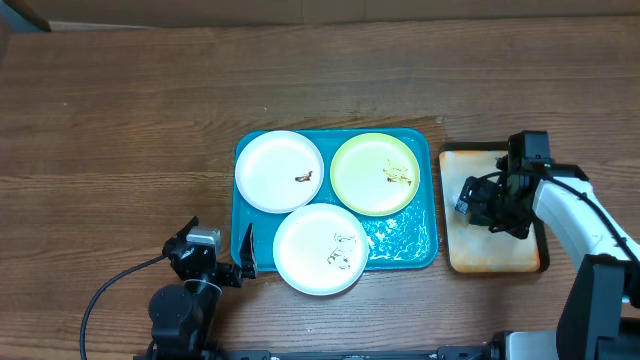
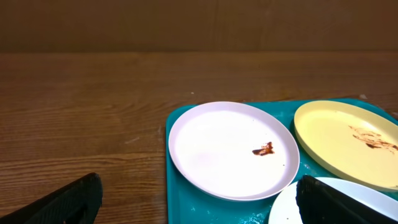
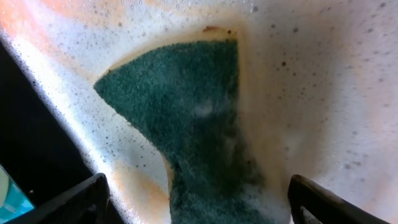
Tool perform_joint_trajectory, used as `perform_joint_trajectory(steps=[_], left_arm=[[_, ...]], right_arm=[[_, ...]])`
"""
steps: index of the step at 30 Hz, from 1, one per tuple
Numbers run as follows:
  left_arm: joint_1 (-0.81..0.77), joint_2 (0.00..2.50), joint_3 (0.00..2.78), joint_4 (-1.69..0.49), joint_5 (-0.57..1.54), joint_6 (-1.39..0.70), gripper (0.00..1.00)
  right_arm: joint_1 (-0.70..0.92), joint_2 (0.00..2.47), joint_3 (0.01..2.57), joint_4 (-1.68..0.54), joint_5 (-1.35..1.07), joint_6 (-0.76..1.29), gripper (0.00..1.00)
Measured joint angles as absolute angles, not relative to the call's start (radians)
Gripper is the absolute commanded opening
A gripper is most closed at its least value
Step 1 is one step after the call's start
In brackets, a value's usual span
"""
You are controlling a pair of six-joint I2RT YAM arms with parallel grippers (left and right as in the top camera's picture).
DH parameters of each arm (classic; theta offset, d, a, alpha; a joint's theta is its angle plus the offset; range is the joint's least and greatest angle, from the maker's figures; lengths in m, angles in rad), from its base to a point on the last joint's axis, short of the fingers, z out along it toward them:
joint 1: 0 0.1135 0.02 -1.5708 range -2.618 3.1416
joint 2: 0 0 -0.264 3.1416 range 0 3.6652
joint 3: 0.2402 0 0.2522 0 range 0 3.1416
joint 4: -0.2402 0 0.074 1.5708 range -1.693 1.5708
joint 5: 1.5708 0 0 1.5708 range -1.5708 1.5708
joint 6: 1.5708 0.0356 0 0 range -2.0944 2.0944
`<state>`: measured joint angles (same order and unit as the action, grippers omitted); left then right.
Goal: Clean dirty plates on tray and stack at the side
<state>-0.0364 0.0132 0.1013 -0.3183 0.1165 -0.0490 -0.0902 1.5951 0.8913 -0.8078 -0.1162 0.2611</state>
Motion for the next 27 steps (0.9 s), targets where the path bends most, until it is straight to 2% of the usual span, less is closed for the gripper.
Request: perform_joint_trajectory(steps=[1,3,6,9,10,11,13,15,19,25,26,27], left_arm=[[-0.036,0.013,0.101,-0.318,0.117,-0.049,1.00],[-0.036,0.013,0.101,-0.318,0.117,-0.049,1.00],[-0.037,0.013,0.101,-0.318,0.116,-0.049,1.00],[-0.036,0.013,0.101,-0.318,0.116,-0.049,1.00],[-0.036,0.013,0.101,-0.318,0.116,-0.049,1.00],[-0.037,0.013,0.101,-0.318,0.117,-0.049,1.00],[-0.036,0.013,0.101,-0.318,0.117,-0.049,1.00],[-0.036,0.013,0.101,-0.319,0.117,-0.049,1.00],[-0.036,0.013,0.101,-0.319,0.117,-0.049,1.00],[-0.036,0.013,0.101,-0.318,0.117,-0.049,1.00],[-0.037,0.013,0.101,-0.318,0.116,-0.049,1.00],[-0.037,0.013,0.101,-0.318,0.117,-0.049,1.00]], right_arm=[[-0.090,1.595,0.891,-0.805,-0.117,0.262,0.86],[-0.090,1.595,0.891,-0.801,-0.124,0.260,0.69],[-0.090,1.595,0.890,-0.794,-0.126,0.258,0.58],[-0.090,1.595,0.889,-0.786,-0.121,0.261,0.51],[-0.090,1.595,0.889,-0.786,-0.120,0.261,0.34],[-0.090,1.595,0.890,-0.786,-0.118,0.261,0.27],[-0.090,1.595,0.889,-0.786,-0.115,0.256,0.22],[-0.090,1.595,0.889,-0.788,-0.115,0.264,0.11],[-0.090,1.595,0.890,-0.789,-0.107,0.271,0.04],[-0.090,1.595,0.890,-0.790,-0.089,0.288,0.04],[-0.090,1.595,0.890,-0.789,-0.087,0.290,0.46],[-0.090,1.595,0.890,-0.789,-0.082,0.292,0.57]])
